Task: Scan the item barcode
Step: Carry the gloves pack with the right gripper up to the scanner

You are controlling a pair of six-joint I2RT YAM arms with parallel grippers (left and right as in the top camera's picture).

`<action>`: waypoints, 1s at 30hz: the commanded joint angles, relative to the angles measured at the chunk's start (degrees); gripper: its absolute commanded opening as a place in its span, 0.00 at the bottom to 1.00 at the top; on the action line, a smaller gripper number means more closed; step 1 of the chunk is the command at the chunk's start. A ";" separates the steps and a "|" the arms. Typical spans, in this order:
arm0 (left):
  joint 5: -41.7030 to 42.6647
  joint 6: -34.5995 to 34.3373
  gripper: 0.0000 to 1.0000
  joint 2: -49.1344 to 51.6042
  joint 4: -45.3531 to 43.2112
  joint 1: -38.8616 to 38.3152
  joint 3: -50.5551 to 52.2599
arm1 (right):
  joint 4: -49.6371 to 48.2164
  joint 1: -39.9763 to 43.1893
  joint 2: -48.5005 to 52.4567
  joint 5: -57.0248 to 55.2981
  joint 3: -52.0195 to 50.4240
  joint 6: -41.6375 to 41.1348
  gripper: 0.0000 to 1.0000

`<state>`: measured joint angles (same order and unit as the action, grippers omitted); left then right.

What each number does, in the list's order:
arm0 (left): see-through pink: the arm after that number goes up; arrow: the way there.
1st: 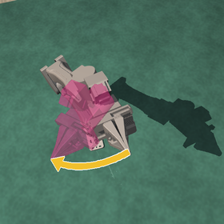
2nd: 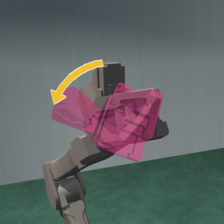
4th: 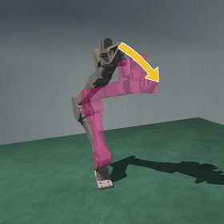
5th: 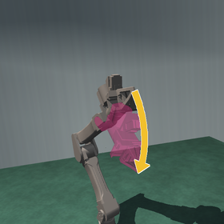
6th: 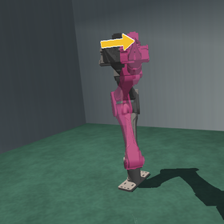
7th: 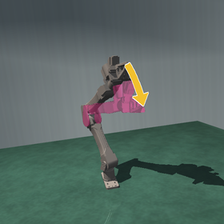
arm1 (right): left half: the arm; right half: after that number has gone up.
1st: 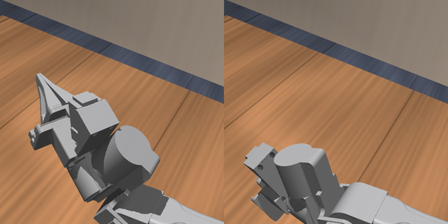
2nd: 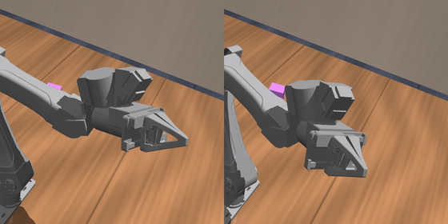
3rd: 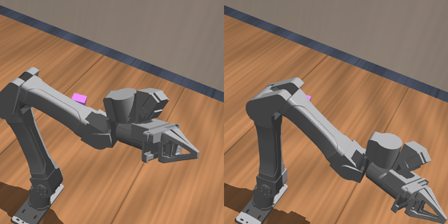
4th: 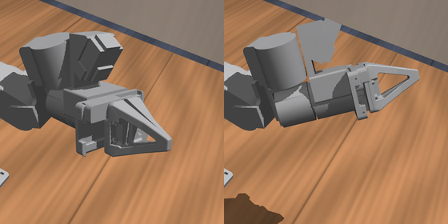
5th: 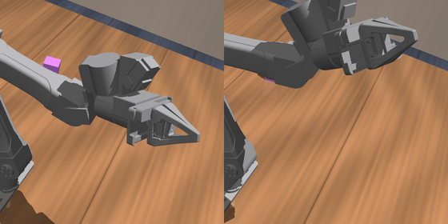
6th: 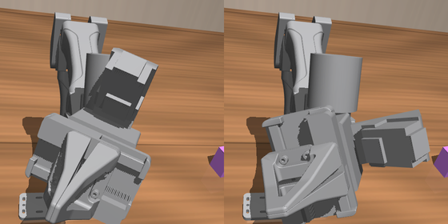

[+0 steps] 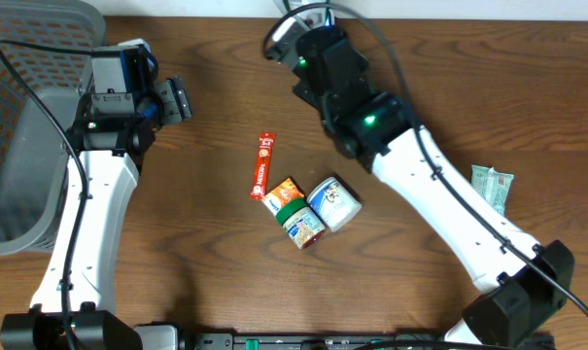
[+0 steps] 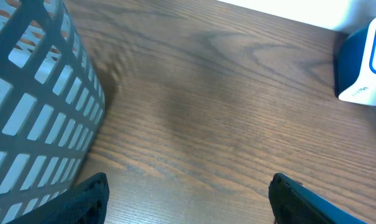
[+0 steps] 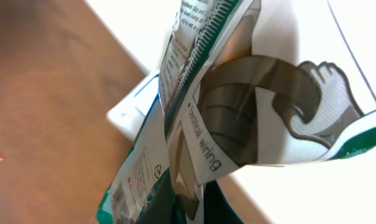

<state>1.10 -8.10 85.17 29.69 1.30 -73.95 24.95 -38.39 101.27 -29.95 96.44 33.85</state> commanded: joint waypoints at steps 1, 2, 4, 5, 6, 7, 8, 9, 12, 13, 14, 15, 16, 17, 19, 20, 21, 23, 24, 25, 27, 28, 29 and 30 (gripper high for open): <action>-0.72 -0.09 0.82 0.57 -0.02 0.02 -0.15 | -3.89 -2.49 2.73 -12.35 0.96 14.67 0.01; -0.72 -0.09 0.82 0.57 -0.02 0.02 -0.15 | -5.99 -3.26 3.76 -13.94 0.96 17.40 0.01; -0.72 -0.09 0.82 0.57 -0.02 0.02 -0.15 | -11.37 -4.87 6.34 -18.05 0.96 24.72 0.01; -0.72 -0.09 0.82 0.57 -0.02 0.02 -0.15 | -14.14 -5.46 7.72 -19.78 0.96 29.00 0.01; -0.72 -0.09 0.82 0.57 0.00 0.02 -0.15 | -17.11 -5.92 9.03 -21.16 0.96 33.57 0.01; -0.72 -0.09 0.82 0.57 -0.02 0.02 -0.15 | -20.90 -6.21 10.73 -22.18 0.96 38.66 0.01; -0.70 -0.09 0.82 0.57 -0.02 0.02 -0.15 | -24.46 -6.23 12.15 -22.43 0.96 42.47 0.01; -0.70 -0.09 0.82 0.57 -0.02 0.02 -0.15 | -27.91 -6.23 13.62 -22.25 0.96 46.05 0.01; -0.70 -0.09 0.82 0.57 -0.02 0.02 -0.15 | -37.94 -5.86 18.67 -21.22 0.96 57.22 0.01; -0.72 -0.09 0.82 0.57 -0.02 0.02 -0.15 | -41.64 -5.62 20.44 -20.72 0.96 60.22 0.01; -0.72 -0.09 0.82 0.57 -0.02 0.02 -0.15 | -45.55 -5.29 22.14 -19.91 0.96 62.79 0.01; -0.72 -0.09 0.82 0.57 -0.02 0.02 -0.15 | -50.18 -4.70 24.28 -18.51 0.96 65.46 0.01; -0.72 -0.09 0.82 0.57 -0.02 0.02 -0.15 | -53.62 -4.22 25.64 -17.33 0.96 67.23 0.01; -0.72 -0.09 0.82 0.57 -0.02 0.02 -0.15 | -57.99 -3.41 27.69 -15.43 0.98 69.66 0.01; -0.72 -0.09 0.83 0.57 -0.02 0.02 -0.15 | -64.22 -2.03 30.86 -12.09 0.98 74.20 0.01; -0.70 -0.09 0.83 0.57 -0.02 0.02 -0.15 | -66.23 -1.31 32.30 -10.38 1.01 76.02 0.01; -0.72 -0.09 0.82 0.57 -0.02 0.02 -0.15 | -67.87 -0.61 33.68 -8.81 1.03 77.42 0.01; -0.72 -0.09 0.83 0.57 -0.02 0.02 -0.15 | -70.03 0.92 36.44 -6.01 1.07 78.12 0.01; -0.72 -0.09 0.83 0.57 -0.02 0.02 -0.15 | -70.88 1.64 37.64 -5.07 1.07 78.09 0.01; -0.72 -0.09 0.82 0.57 -0.02 0.02 -0.15 | -71.82 2.34 38.73 -4.26 1.07 78.07 0.01; -0.72 -0.09 0.82 0.57 -0.02 0.02 -0.15 | -74.88 3.78 41.07 -2.23 1.07 78.07 0.01; -0.72 -0.09 0.82 0.57 -0.02 0.02 -0.15 | -77.13 4.28 42.07 -1.22 1.09 77.79 0.01; -0.72 -0.09 0.83 0.57 -0.02 0.02 -0.15 | -79.73 4.72 43.12 -0.17 1.11 76.65 0.01; -0.72 -0.09 0.82 0.57 -0.02 0.02 -0.15 | -81.13 4.94 43.67 0.33 1.16 75.36 0.01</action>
<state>1.10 -8.10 85.17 29.71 1.30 -73.95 -53.23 -34.48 143.57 -34.65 96.82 109.30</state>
